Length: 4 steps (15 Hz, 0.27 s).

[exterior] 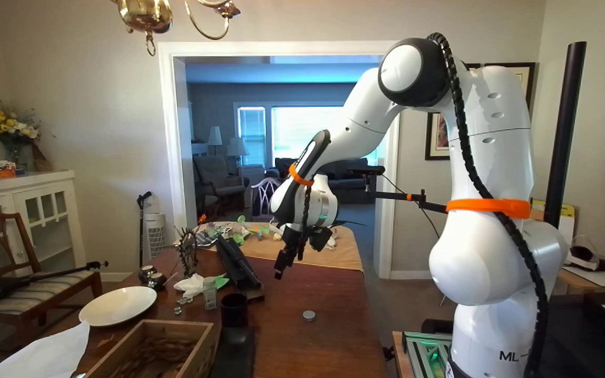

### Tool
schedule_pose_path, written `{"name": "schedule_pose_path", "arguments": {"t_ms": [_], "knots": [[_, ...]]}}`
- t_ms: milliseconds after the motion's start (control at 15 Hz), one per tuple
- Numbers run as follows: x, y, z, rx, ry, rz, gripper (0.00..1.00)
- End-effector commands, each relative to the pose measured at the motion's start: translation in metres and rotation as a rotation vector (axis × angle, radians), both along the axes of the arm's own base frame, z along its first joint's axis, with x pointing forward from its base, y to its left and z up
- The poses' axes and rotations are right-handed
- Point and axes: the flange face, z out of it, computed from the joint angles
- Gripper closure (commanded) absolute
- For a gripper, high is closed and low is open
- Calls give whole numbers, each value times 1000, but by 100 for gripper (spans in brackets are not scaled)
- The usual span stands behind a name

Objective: Remove the cap off of the bottle

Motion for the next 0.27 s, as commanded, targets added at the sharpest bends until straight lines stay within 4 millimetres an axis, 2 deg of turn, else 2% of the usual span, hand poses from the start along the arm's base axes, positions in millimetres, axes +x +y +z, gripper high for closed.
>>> {"name": "schedule_pose_path", "arguments": {"t_ms": [0,200], "knots": [[-2,0,2,-1,-4,4,0],[-6,-2,5,-4,-8,11,0]]}}
